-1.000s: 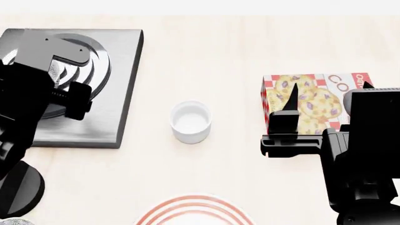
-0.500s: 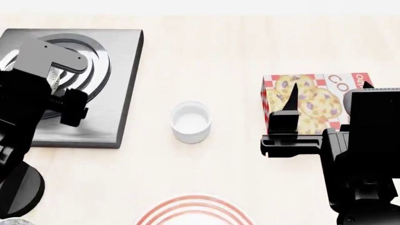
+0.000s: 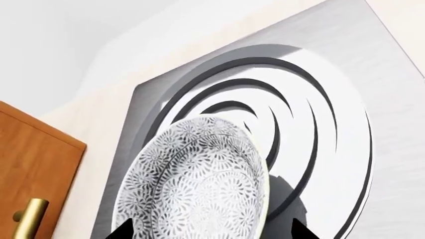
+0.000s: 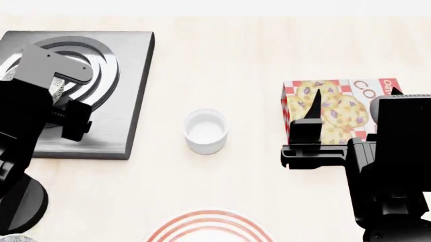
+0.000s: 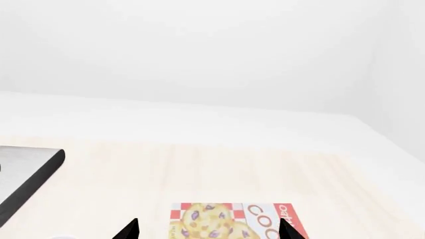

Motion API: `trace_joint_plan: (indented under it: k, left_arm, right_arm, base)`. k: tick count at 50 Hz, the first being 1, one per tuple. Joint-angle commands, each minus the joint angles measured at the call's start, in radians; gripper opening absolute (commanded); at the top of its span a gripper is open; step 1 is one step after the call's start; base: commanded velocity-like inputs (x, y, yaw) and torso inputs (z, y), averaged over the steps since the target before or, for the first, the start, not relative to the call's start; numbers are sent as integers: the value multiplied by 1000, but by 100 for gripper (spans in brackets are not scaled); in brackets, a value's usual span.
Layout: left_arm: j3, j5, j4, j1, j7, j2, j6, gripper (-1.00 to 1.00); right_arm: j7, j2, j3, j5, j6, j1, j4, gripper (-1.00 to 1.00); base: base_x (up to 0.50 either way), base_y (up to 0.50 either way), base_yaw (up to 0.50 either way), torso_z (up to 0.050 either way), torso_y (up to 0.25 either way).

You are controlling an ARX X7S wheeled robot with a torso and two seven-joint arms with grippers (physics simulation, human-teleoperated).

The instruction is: Pick the akita bowl on the stove and place it on the plate.

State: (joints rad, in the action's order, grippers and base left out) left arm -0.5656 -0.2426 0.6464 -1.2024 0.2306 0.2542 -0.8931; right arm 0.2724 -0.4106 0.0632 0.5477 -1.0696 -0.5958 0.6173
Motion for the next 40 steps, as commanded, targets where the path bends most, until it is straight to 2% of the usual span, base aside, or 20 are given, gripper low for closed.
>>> trace_joint_plan:
  k: [1,40]
  left_arm:
    - [1,-1,14,-1,0,2,5,100]
    - [2,-11,6,6,1,12,1,100]
  right_arm:
    - [4,-2,0,5,0,0,0,100]
    - [12,-9,-5,15,12,4,-6,100]
  base:
    - [0,0,0,0,0]
    - [0,0,0,0,0]
